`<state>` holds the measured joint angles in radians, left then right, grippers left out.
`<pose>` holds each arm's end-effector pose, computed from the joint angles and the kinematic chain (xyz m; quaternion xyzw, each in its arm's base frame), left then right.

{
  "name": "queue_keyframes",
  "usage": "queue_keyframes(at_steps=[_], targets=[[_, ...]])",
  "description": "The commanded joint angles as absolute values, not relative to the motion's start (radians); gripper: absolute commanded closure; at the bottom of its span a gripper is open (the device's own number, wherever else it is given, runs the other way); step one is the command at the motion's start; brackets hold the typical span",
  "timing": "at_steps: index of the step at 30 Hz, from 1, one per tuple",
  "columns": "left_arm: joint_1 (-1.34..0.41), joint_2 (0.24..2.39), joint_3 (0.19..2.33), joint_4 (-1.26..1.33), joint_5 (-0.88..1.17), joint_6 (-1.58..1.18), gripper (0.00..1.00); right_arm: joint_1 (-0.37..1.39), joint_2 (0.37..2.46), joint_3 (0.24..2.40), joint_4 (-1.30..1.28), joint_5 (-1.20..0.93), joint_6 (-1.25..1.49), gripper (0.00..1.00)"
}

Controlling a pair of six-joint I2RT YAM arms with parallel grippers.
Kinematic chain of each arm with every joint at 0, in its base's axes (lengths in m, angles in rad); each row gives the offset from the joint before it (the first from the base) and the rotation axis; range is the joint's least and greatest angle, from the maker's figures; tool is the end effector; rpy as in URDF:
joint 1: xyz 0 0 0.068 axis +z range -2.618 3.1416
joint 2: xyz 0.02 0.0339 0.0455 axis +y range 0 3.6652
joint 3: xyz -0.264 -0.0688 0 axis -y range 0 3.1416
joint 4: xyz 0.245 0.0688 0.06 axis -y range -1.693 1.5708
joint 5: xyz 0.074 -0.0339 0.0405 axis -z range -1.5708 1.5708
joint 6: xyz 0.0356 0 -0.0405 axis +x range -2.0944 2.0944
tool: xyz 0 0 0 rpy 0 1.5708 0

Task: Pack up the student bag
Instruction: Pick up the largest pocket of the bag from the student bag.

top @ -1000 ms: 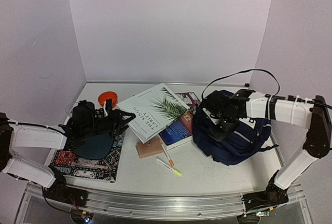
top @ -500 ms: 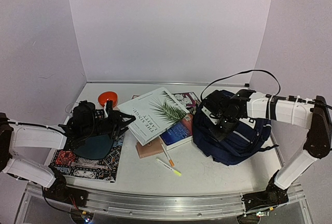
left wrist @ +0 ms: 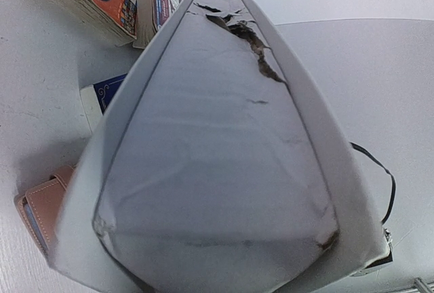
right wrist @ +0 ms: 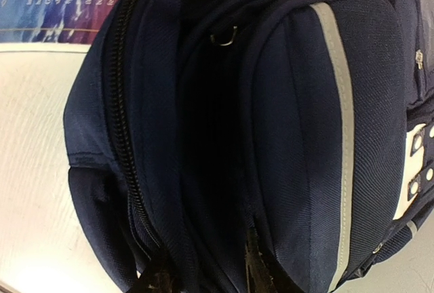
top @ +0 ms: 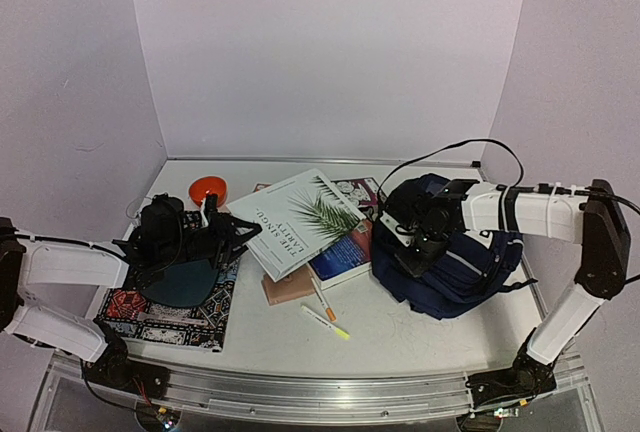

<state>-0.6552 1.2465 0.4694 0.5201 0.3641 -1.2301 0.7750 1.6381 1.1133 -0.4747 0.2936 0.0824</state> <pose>0.1956 -0.1663 0.2075 -0.1148 0.7782 -0.5702 0.2369 0.2489 0.2293 0.2152 -0.2834 0.9068 -0.0118 0.3119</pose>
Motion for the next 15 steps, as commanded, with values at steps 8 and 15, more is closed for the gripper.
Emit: queue_keyframes(at_steps=[8, 15], targets=[[-0.647, 1.230, 0.526, 0.567, 0.386, -1.201, 0.68, 0.765, 1.629, 1.107, -0.533, 0.390, 0.082, 0.72], [-0.647, 1.234, 0.541, 0.560, 0.403, -1.197, 0.69, 0.765, 1.643, 1.151, -0.536, 0.355, 0.075, 0.98]])
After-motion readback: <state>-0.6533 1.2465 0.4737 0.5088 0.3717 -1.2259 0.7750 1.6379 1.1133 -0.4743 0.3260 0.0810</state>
